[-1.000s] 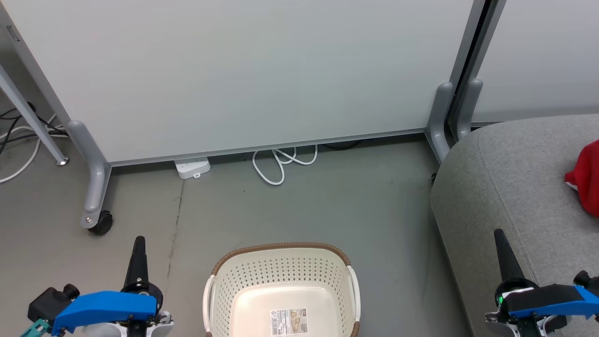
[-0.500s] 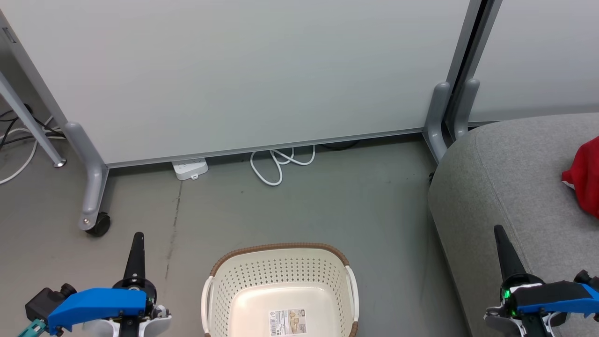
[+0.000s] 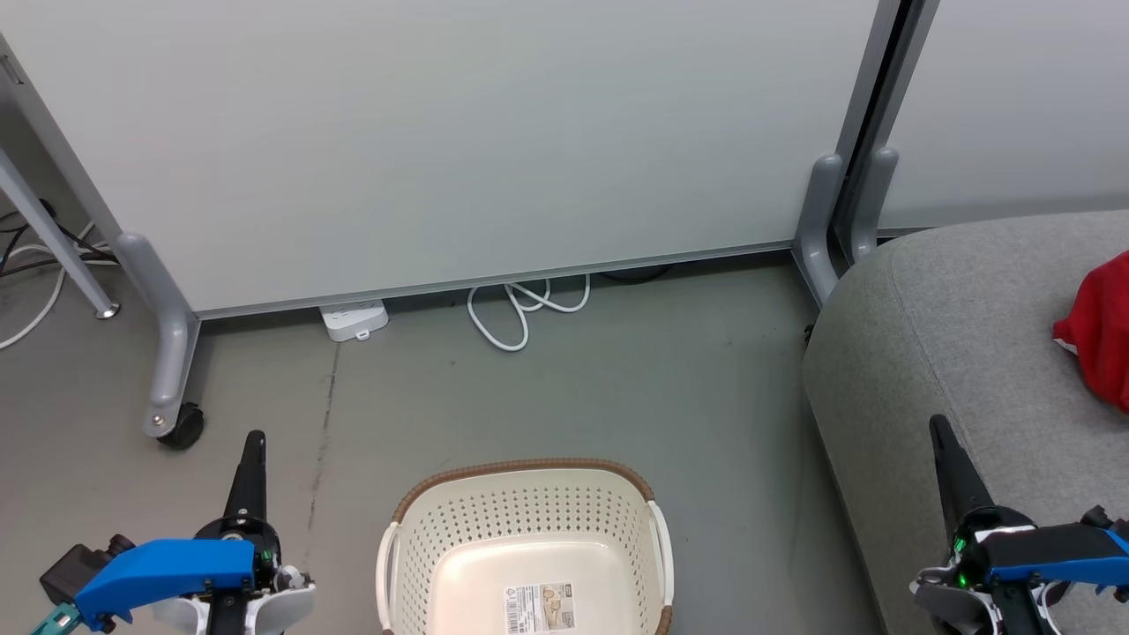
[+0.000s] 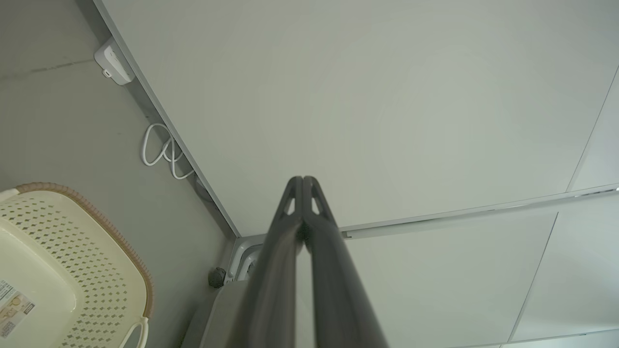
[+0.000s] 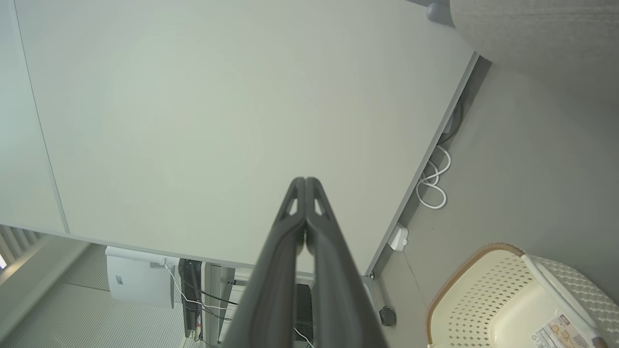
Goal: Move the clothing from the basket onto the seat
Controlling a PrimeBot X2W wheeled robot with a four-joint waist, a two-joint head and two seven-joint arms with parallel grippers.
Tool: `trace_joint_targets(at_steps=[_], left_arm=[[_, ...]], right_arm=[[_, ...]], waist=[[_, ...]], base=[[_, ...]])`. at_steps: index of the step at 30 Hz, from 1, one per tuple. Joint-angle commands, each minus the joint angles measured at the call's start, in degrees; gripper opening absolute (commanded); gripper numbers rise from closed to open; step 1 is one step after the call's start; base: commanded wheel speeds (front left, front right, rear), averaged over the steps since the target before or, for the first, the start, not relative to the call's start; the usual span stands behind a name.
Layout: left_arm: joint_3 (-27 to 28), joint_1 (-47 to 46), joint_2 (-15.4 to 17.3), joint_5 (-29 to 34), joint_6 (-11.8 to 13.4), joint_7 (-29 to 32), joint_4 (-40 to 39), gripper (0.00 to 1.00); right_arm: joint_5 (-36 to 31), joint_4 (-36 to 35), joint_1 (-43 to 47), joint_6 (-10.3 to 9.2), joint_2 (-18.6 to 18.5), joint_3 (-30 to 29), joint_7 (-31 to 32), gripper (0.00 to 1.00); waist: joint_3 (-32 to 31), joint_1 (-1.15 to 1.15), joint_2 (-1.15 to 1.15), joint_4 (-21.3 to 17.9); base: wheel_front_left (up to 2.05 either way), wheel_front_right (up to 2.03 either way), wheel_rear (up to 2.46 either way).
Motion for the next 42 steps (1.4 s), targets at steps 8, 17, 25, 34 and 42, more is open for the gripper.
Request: trace_joint_targets(at_steps=[8, 17, 25, 34, 42], left_arm=[[0.62, -1.26, 0.26, -4.08, -0.13, 1.18, -0.59, 0.00], [1.16, -1.47, 0.21, -7.81, -0.14, 2.20, -0.75, 0.00], [1.57, -1.59, 0.16, -10.91, -0.15, 3.00, -0.90, 0.00], [1.76, -1.64, 0.10, -12.56, -0.16, 3.55, -0.93, 0.00], [1.82, -1.65, 0.02, -12.46, -0.16, 3.58, -0.93, 0.00]], right_arm=[[4.48, -0.46, -1.01, 0.02, -0.28, -0.26, 1.24, 0.00], [8.41, -0.55, -1.18, 0.02, -0.28, -0.35, 2.21, 0.00], [11.70, -0.59, -1.43, 0.02, -0.29, -0.42, 2.99, 0.00], [13.45, -0.60, -1.52, 0.02, -0.28, -0.47, 3.51, 0.00], [13.45, -0.60, -1.51, 0.02, -0.28, -0.46, 3.50, 0.00]], waist=[[-0.04, 0.00, 0.00, -0.22], [-0.07, 0.00, 0.00, -0.48], [-0.11, 0.00, 0.00, -0.71], [-0.13, 0.00, 0.00, -0.86], [-0.13, 0.00, 0.00, -0.86]], base=[[0.00, 0.00, 0.00], [0.00, 0.00, 0.00], [0.00, 0.00, 0.00], [0.00, 0.00, 0.00], [0.00, 0.00, 0.00]])
